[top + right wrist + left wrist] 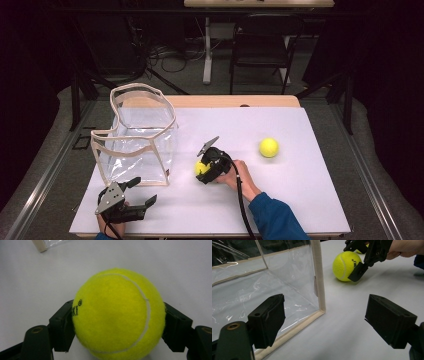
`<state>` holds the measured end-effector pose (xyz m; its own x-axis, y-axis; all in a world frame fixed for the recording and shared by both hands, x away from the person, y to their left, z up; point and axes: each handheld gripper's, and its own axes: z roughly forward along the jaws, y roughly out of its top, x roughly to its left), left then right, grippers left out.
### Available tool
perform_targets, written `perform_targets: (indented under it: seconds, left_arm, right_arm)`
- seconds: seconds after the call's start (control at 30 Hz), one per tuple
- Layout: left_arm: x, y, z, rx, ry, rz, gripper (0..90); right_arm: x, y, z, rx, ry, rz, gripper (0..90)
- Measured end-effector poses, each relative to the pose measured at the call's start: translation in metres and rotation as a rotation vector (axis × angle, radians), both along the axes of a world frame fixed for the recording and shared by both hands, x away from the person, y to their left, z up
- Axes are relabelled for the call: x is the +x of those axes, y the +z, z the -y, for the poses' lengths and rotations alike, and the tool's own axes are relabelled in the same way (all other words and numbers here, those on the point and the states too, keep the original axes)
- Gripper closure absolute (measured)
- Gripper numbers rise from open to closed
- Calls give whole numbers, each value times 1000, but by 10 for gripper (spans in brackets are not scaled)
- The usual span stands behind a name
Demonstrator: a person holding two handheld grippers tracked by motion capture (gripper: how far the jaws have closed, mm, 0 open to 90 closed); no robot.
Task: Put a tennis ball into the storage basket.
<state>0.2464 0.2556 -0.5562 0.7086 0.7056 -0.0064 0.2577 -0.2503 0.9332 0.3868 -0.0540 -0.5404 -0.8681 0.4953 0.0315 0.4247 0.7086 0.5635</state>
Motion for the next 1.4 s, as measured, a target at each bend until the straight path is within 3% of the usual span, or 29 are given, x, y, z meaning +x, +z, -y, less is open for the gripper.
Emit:
perform_targets:
  seconds: [0.27,1.23,1.4]
  left_arm:
    - [-1,0,-1,1,-2,2,160]
    - [-2,1,0,2,-7,10,160]
    - [-3,1,0,3,-6,12,160]
  right_arm:
    - [2,2,-1,-7,-1,12,252]
    - [-3,36,6,-29,19,21,254]
    - [-4,44,8,-15,16,22,255]
